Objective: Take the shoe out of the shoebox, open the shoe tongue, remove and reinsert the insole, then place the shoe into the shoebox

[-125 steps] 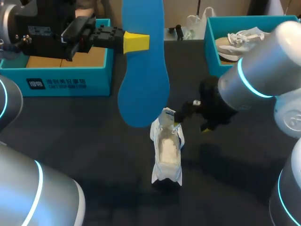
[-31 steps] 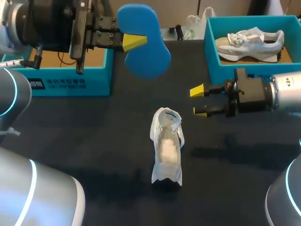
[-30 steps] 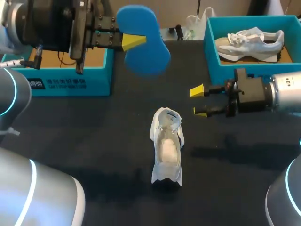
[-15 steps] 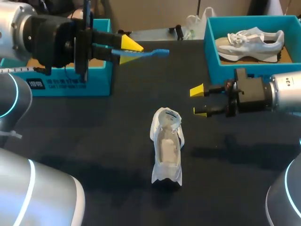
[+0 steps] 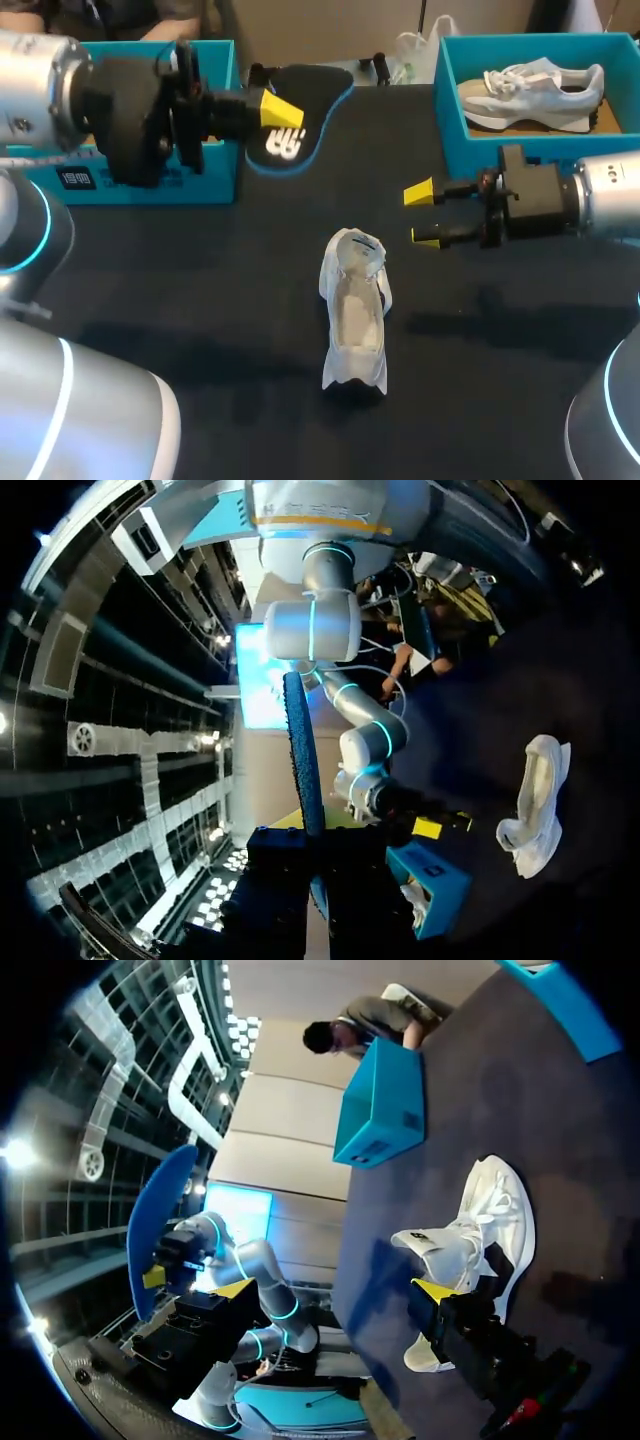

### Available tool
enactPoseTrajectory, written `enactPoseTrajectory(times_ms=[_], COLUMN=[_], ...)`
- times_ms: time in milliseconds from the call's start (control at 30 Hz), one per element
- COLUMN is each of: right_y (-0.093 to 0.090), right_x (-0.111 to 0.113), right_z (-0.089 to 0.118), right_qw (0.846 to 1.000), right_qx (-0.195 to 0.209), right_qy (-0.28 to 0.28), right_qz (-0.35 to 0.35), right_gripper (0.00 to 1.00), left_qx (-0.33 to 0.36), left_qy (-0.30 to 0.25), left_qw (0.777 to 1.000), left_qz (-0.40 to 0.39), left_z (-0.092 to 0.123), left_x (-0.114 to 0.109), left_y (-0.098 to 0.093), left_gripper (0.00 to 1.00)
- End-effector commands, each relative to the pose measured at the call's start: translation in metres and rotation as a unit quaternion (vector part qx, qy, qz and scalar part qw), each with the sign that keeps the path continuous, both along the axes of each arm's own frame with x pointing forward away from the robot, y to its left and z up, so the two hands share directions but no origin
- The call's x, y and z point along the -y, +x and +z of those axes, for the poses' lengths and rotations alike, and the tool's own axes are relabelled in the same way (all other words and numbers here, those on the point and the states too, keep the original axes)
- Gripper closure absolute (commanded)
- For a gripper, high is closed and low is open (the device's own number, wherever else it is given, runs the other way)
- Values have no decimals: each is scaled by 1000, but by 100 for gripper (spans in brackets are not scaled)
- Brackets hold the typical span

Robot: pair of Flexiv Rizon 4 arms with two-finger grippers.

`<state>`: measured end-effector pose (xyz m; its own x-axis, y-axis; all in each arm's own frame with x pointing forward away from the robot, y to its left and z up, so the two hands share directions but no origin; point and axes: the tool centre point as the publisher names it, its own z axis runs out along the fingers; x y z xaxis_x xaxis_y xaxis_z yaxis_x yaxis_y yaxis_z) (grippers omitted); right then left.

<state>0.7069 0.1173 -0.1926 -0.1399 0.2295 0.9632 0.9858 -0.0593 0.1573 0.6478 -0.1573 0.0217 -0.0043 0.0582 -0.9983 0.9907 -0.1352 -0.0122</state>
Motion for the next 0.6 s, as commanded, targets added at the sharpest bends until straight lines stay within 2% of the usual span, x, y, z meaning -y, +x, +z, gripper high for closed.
enactPoseTrajectory(times_ms=[33,433,533,600], right_y=[0,0,0,0], right_x=[-2,-2,-2,-2], right_z=[0,0,0,0], right_qw=[1000,1000,1000,1000], right_qx=[0,0,0,0], right_qy=[-1,-1,-1,-1], right_qz=[-1,-1,-1,-1], right_gripper=[0,0,0,0], left_qx=[33,33,48,79], left_qy=[-44,-44,-41,-12], left_qw=[998,998,998,997], left_qz=[-2,-2,8,22], left_z=[-16,-16,-36,-50], left_x=[-2,-2,-2,-3], left_y=[-3,-3,1,4], left_gripper=[100,100,100,100])
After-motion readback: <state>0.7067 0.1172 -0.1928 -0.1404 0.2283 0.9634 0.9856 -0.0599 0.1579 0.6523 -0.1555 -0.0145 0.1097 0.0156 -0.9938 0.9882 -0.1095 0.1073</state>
